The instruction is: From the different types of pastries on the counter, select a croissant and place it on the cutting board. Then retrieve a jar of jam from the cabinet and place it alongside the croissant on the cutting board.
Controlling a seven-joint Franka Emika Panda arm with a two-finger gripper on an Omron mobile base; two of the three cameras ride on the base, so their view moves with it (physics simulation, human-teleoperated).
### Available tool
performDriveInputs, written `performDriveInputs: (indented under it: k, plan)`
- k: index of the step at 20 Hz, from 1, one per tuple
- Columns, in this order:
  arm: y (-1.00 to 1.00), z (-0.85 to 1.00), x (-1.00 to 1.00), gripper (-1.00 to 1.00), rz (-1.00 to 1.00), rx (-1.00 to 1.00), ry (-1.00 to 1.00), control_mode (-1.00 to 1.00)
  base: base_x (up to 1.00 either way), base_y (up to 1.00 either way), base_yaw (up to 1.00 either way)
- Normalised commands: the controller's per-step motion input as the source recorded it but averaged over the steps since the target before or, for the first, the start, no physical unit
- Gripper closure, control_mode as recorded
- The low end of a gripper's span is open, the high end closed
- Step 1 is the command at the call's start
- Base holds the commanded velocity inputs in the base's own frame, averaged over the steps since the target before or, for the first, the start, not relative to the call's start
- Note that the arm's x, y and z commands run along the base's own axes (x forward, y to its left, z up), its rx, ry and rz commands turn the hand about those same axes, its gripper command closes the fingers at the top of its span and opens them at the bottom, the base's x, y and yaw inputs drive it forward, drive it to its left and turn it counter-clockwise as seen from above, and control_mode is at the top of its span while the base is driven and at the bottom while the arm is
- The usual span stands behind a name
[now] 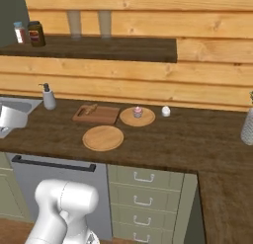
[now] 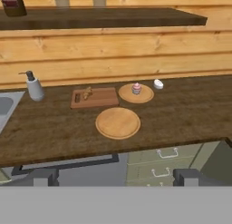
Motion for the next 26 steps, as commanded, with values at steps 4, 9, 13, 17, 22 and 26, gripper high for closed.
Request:
performDriveInputs:
  k: [4,9,13,17,22,26]
  plan:
    - [0.00,0.00,0.00,-1.00,0.00,0.00,0.00,1.00,-0.74,0.00,-0.02]
    - [0.00,0.00,0.00,-1.00,0.00,0.00,0.00,1.00,-0.86,0.00,-0.01]
    - [0.00,0.00,0.00,-1.00,0.00,0.00,0.00,1.00,-0.53,0.04,-0.04]
    - [0.00,0.00,0.00,-1.00,0.00,0.00,0.00,1.00,-0.30,0.23,-0.11]
    - [0.00,0.00,0.00,-1.00,0.00,0.00,0.00,1.00,-0.63,0.29,-0.10]
    - [0.00,0.00,0.00,-1.00,0.00,0.00,0.00,1.00,-0.79,0.24,-0.06]
